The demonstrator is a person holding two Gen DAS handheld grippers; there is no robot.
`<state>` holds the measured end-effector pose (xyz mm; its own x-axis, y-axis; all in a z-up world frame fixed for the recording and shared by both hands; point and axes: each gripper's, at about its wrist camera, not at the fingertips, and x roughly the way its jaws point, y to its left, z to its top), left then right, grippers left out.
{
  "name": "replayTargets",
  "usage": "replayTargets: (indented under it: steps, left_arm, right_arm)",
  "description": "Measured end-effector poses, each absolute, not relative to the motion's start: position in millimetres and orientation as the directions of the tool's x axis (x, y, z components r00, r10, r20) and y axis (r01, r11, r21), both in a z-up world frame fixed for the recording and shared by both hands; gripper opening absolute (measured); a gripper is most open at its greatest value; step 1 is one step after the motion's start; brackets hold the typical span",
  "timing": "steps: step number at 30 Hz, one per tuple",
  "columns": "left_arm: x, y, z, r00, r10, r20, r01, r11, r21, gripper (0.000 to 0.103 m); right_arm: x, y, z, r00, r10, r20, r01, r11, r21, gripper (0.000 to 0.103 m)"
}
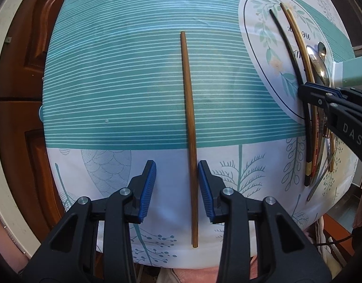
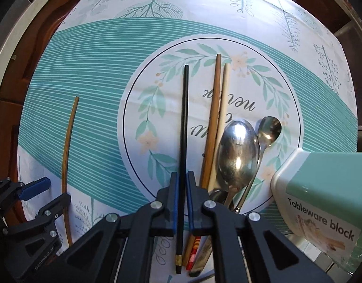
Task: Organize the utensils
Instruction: 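Grasp a black chopstick with the right gripper while the left gripper holds the brown chopstick, then lift both chopsticks and drop them into the green holder with both grippers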
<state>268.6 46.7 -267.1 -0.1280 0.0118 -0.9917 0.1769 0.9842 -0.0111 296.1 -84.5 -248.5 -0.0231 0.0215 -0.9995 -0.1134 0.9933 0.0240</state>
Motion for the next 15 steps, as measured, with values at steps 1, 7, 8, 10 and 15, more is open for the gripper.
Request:
replayTargets:
  steps: [1,7,8,10,15]
  left_arm:
    - [268.2,43.9,-265.0,-0.111,0.013,-0.994,0.191,0.982,-0.008,0.019]
    - [262.9,37.4,-261.8,-0.06,0.027,-0.998,0.186,0.982,0.015,0.004]
    - [261.3,40.0,-261.0,-0.053,0.005,-0.999,0.166,0.986,-0.004,0.004]
    - [255.8,44.3,-256.5,-0.017,-0.018,-1.0,0.139,0.99,-0.02,0.004]
    - [225.0,41.7,-213.8,0.214,-0.114,-0.97,0.116,0.989,-0.091,0.004]
  right_arm:
    - [287.0,-87.0,-248.8,-0.025,0.037,-0.999,-0.11,0.993,0.04,0.006]
    - [263.9,-92.1,-245.1,-0.044,0.215,-0.975,-0.109,0.97,0.219,0.005]
    - [258.6,-92.3,-244.2,-0.038,0.249,-0.968,-0.111,0.962,0.252,0.005]
    - [242.0,-95.6,-241.6,-0.014,0.307,-0.952,-0.113,0.945,0.307,0.005]
    - [201.4,-123.7,-225.4,0.133,0.463,-0.876,-0.159,0.883,0.442,0.005]
